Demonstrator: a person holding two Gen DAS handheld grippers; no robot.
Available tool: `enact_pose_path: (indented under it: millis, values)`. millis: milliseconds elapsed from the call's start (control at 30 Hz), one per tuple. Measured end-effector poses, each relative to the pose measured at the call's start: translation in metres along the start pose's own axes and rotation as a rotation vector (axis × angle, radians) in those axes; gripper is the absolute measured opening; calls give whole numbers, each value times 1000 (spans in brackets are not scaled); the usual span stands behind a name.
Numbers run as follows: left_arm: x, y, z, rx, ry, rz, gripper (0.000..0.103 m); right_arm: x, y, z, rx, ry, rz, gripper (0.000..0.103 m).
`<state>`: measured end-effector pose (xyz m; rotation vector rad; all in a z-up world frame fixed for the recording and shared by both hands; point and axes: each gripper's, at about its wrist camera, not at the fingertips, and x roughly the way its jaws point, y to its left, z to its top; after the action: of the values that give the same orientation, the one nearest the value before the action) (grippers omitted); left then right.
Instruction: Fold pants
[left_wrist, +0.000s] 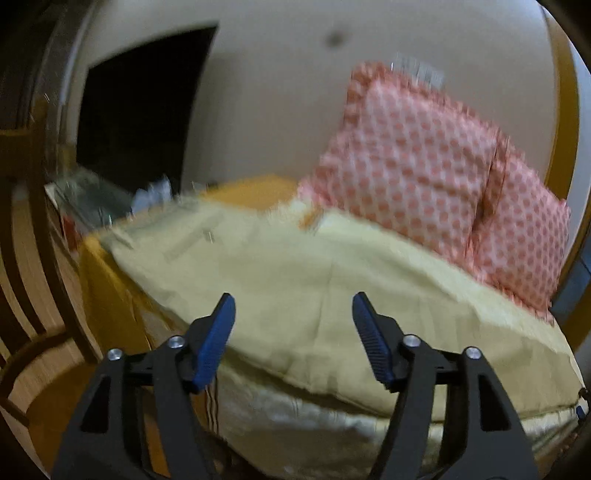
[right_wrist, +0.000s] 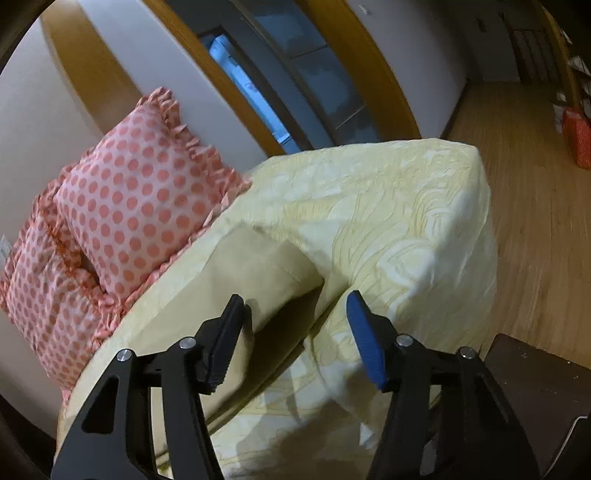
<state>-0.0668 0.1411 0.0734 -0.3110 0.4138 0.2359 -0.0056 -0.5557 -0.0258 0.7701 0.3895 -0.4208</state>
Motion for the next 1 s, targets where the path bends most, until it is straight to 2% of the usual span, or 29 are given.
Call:
enact_pose_path:
  millis: [67, 133, 167, 200, 300, 367, 467, 533, 600, 667, 733, 800, 833, 867, 967, 1000]
  values:
    - [-2, 0, 4, 6, -41, 9, 82, 0, 11, -7, -40, 8, 10, 55]
    - [9, 2, 5, 14, -11, 23, 82, 4, 18, -11, -73, 4, 19, 47]
    - [17, 4, 4, 10, 12, 23, 82, 10, 17, -11, -64, 17, 47, 18]
    - [28, 8, 1, 3, 51, 30, 82, 16, 16, -11, -61, 24, 61, 5]
    - [48, 21, -9, -29, 127, 34, 82, 21, 31, -5, -122, -2, 76, 4]
    - [53, 27, -15, -45, 137, 33, 82, 13, 57, -1, -177, -31, 134, 4]
    - [50, 25, -19, -19, 114, 37, 83, -11, 127, -4, -310, -38, 307, 4]
    - [46, 28, -18, -46, 96, 24, 83, -30, 182, -23, -399, -3, 471, 4]
    - [42, 34, -16, -79, 83, 19, 83, -45, 236, -55, -496, 70, 630, 4]
    - [38, 42, -12, -105, 67, 37, 84, -53, 289, -107, -624, 196, 755, 4]
    - [35, 52, -10, -121, 61, 64, 84, -52, 327, -162, -766, 347, 792, 5]
    - [35, 64, -8, -146, 70, 82, 85, -48, 352, -225, -951, 564, 798, 19]
    - [35, 69, -8, -157, 72, 86, 85, -50, 356, -248, -1014, 629, 794, 24]
    - [36, 77, -7, -173, 72, 91, 85, -55, 356, -261, -1048, 650, 808, 35]
    - [39, 98, -5, -224, 73, 106, 85, -72, 353, -257, -1026, 570, 872, 65]
    - [40, 103, -4, -243, 74, 104, 85, -74, 350, -245, -977, 513, 871, 67]
